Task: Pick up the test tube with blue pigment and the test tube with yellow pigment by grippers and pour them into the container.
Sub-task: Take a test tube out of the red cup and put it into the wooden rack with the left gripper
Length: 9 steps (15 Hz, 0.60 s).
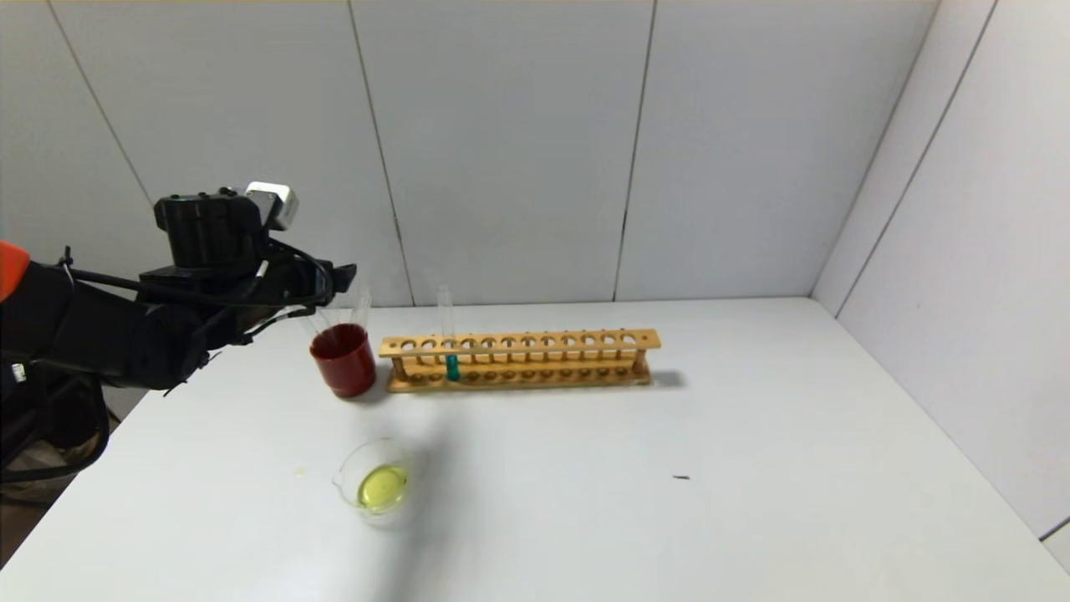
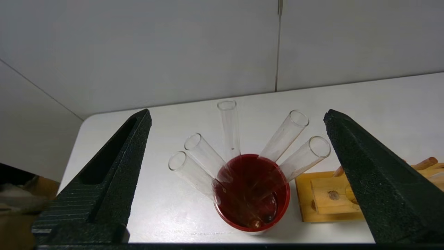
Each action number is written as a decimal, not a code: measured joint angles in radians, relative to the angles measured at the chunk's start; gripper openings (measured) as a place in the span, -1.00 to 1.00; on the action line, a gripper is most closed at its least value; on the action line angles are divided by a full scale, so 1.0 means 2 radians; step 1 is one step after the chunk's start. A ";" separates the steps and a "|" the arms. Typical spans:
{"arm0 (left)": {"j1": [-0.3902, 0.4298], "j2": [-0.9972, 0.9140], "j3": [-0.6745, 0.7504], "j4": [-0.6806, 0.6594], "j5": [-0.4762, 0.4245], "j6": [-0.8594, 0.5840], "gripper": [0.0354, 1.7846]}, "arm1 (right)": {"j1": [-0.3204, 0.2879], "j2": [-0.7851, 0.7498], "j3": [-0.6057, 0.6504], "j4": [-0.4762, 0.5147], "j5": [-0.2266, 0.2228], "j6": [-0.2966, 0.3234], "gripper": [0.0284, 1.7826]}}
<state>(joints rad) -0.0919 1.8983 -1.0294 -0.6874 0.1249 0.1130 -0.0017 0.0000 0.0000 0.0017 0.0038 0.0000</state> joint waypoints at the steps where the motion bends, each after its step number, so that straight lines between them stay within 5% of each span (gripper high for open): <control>1: -0.001 -0.007 0.000 0.001 0.000 0.010 0.96 | 0.000 0.000 0.000 0.000 0.000 0.000 0.96; 9: -0.041 -0.131 0.019 0.162 -0.016 -0.021 0.96 | 0.000 0.000 0.000 0.000 0.000 0.000 0.96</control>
<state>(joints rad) -0.1736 1.6362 -0.9909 -0.3632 0.0936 0.0715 -0.0017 0.0000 0.0000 0.0017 0.0043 0.0000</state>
